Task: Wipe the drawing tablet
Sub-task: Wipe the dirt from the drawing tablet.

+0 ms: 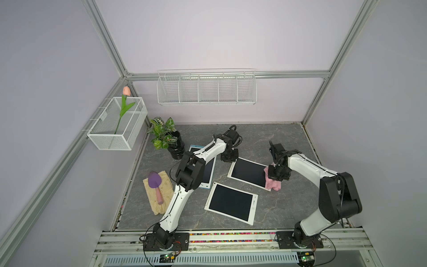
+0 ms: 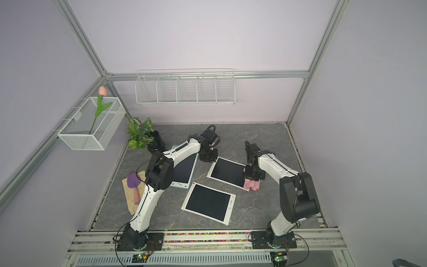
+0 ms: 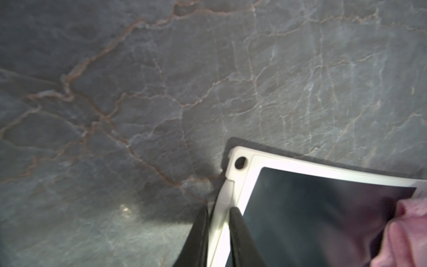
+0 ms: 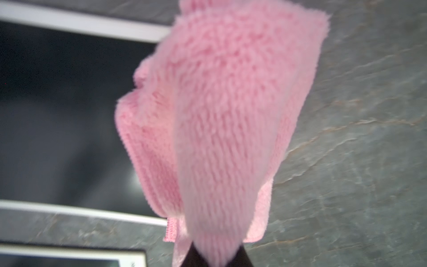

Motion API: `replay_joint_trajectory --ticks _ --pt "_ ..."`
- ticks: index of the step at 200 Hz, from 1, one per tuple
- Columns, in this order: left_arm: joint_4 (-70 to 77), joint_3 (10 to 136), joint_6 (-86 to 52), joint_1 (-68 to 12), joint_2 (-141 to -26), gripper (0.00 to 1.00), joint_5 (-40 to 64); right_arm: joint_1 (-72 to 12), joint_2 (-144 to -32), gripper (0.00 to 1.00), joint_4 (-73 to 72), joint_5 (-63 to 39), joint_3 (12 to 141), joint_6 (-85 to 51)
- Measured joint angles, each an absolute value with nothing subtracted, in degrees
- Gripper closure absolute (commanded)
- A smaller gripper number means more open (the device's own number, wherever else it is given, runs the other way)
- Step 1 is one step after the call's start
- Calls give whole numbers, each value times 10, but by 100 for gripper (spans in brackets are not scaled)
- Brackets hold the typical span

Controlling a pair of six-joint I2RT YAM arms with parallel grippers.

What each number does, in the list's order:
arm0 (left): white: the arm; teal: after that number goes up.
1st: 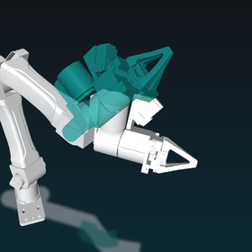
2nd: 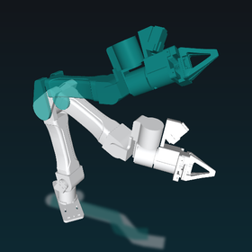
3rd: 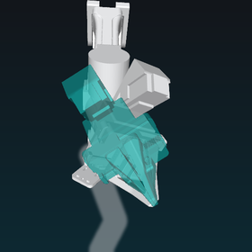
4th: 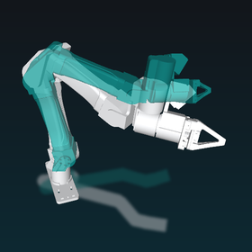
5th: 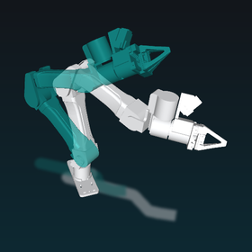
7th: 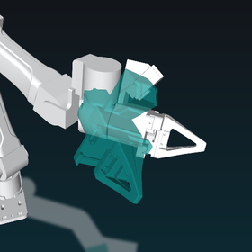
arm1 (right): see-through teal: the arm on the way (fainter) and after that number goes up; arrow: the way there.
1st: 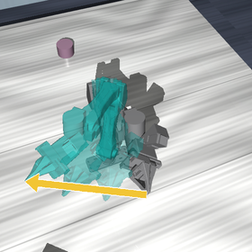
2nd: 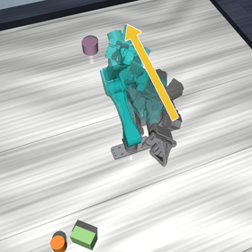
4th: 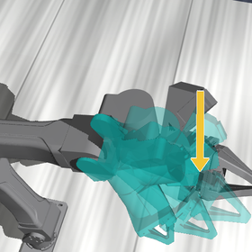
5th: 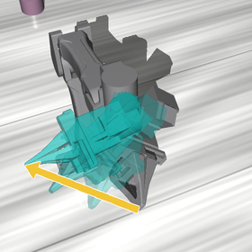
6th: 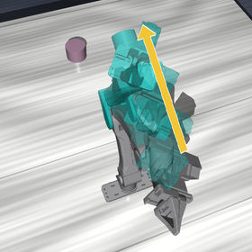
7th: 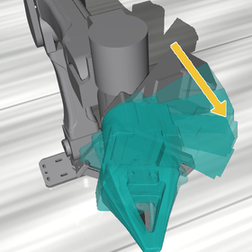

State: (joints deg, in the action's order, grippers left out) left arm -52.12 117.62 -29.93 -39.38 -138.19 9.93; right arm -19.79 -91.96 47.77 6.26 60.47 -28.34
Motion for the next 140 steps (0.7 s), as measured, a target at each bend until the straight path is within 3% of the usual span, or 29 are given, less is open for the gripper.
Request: replay_joint_trajectory --ticks 20,44,140 --pt "-522 1178 -299 -394 -1382 80 99 -254 -922 93 472 46 606 -308" --pt "-523 1179 -299 -394 -1383 80 99 -250 -934 93 462 36 600 -322" --pt "-537 1199 -299 -394 -1394 80 110 -84 -944 93 456 35 570 -271"
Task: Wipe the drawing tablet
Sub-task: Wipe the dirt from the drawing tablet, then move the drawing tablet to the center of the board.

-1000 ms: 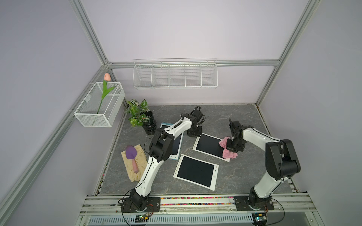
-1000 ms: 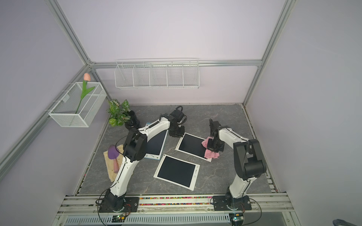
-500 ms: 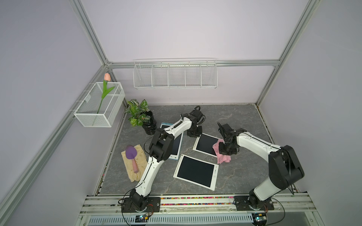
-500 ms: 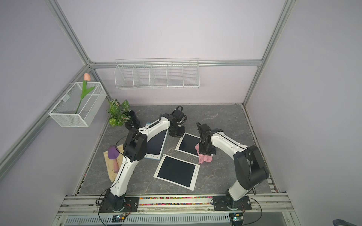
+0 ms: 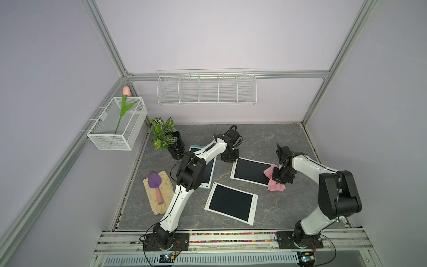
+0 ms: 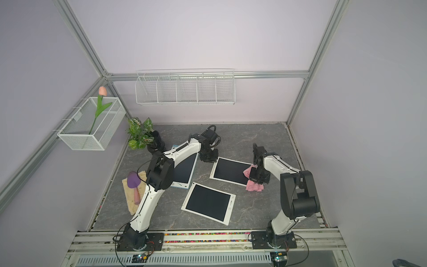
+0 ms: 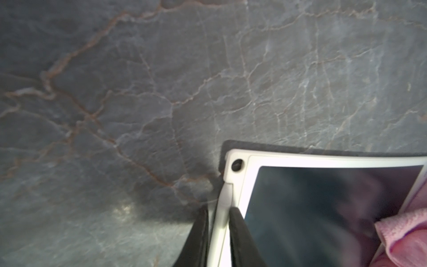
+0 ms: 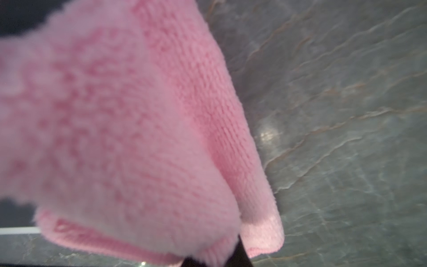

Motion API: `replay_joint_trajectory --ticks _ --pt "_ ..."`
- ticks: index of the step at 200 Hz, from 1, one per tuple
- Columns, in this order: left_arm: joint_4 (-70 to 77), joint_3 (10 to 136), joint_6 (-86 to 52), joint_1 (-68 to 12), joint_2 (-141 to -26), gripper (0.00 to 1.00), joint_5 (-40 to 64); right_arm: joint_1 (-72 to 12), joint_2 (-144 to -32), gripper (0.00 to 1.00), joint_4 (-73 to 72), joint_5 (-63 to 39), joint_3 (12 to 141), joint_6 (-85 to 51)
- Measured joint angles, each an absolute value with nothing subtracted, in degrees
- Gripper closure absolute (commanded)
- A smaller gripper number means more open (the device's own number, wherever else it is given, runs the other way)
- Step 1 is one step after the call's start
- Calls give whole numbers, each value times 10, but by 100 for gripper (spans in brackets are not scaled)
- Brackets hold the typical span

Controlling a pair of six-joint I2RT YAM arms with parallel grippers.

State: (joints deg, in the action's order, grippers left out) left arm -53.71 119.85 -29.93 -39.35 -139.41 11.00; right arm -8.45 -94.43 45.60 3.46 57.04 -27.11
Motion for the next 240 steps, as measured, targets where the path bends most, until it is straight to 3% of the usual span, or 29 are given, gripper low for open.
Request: replay_joint_trajectory --ticks 43,102,152,197,240 --pt "-555 1235 -299 -390 -1413 77 109 -83 -955 93 486 51 636 -265" --pt "-576 1282 -311 -386 -1433 61 89 -83 -912 93 517 68 709 -261" --pt "-582 1216 -300 -395 -1366 65 84 -84 -827 93 558 87 716 -265" --pt "-554 1065 -271 -477 -1225 70 110 -101 -780 93 565 81 705 -284" --pt "-520 1046 -292 -540 -1233 74 128 -106 -800 93 570 72 705 -303"
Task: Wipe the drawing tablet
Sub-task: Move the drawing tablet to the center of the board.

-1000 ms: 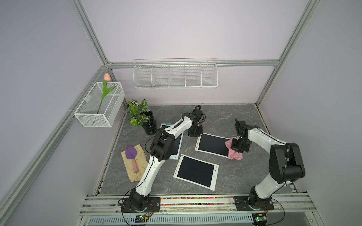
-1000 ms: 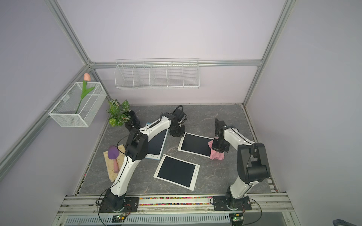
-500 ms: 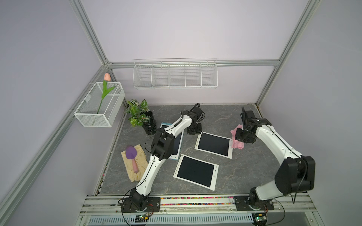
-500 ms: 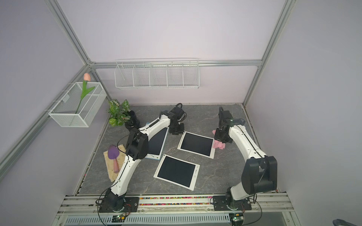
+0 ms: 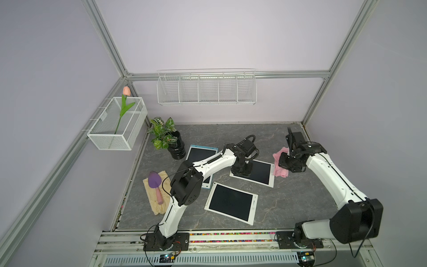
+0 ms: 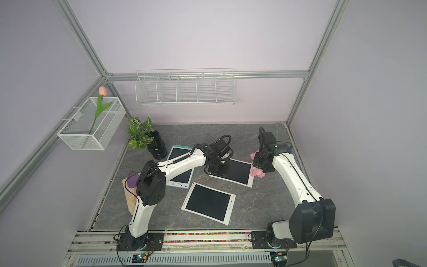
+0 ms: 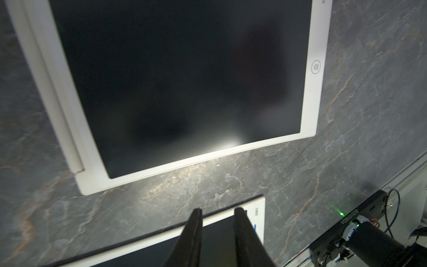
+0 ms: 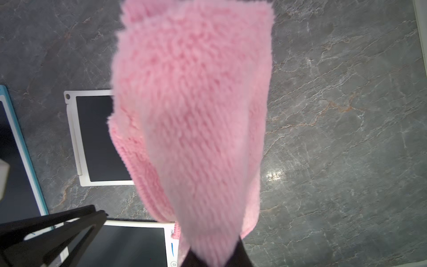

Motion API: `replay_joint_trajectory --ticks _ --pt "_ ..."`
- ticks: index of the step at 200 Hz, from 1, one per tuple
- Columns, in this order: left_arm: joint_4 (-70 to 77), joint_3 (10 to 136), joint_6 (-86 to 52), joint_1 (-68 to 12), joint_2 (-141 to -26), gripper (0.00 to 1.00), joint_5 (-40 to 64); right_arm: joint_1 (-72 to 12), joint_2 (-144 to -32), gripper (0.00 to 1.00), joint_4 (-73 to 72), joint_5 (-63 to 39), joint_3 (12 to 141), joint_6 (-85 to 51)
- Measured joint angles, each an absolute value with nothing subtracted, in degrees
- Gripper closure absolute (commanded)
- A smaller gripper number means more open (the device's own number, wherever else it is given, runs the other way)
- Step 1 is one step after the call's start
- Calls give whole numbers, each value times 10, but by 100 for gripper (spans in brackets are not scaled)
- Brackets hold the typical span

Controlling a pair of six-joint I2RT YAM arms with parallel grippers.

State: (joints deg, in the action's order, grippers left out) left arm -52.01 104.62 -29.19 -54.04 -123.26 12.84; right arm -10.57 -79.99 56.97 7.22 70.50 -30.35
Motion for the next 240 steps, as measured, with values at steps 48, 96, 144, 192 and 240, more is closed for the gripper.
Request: replay_joint_trajectory --ticks 48,96,144,192,240 --pt "-487 1049 -369 -572 -1285 74 118 -103 -807 93 550 36 687 -307" --pt "-471 1063 -414 -581 -1315 74 114 -101 -815 93 534 15 674 -307" --pt "-486 1125 -423 -579 -1352 74 102 -99 -814 93 531 12 674 -307" --pt "-513 1201 -415 -558 -1395 72 95 -96 -813 93 531 13 674 -306" --pt "-540 1249 -399 -537 -1418 69 87 -93 -817 93 531 12 674 -306"
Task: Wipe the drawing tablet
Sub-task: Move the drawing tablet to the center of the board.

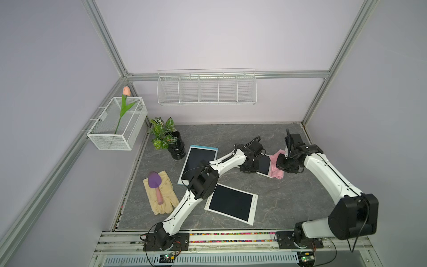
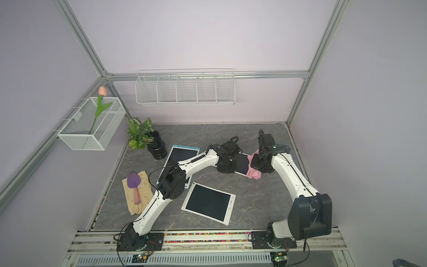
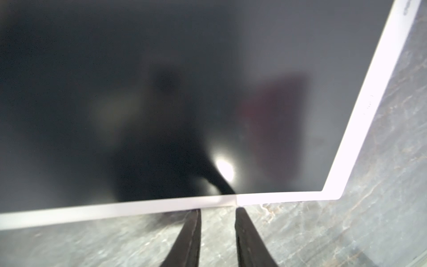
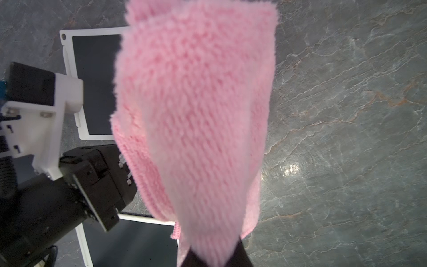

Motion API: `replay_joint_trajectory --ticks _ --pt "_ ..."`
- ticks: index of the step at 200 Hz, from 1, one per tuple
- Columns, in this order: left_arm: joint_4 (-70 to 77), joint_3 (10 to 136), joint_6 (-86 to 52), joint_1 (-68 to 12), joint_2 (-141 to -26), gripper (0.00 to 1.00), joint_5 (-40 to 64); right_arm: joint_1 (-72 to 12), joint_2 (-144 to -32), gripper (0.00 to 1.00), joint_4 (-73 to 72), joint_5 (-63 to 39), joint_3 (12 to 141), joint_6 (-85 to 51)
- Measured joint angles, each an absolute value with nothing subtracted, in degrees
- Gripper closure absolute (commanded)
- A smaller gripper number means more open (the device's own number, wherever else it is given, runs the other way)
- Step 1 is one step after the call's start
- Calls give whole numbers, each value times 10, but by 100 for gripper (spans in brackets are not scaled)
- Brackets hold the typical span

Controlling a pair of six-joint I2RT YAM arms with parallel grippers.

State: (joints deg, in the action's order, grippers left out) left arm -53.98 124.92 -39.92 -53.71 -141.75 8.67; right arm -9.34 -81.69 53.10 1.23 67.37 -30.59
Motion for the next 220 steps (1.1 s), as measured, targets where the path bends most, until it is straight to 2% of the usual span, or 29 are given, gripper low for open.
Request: replay_joint_trajectory --ticks 35,86,114,146,220 --pt "-541 1165 -401 -543 -1345 68 76 -94 -822 93 531 13 676 -304" --pt "-509 867 -431 -603 -1065 68 75 -96 -828 93 529 13 693 -295" --pt "-502 722 -476 -658 -974 68 76 -102 -833 93 526 12 705 -286" --pt "-502 643 -530 -698 -948 69 64 -107 -833 93 524 12 705 -283" --pt "-489 647 -567 -755 -988 70 42 -107 -833 93 517 12 705 -281"
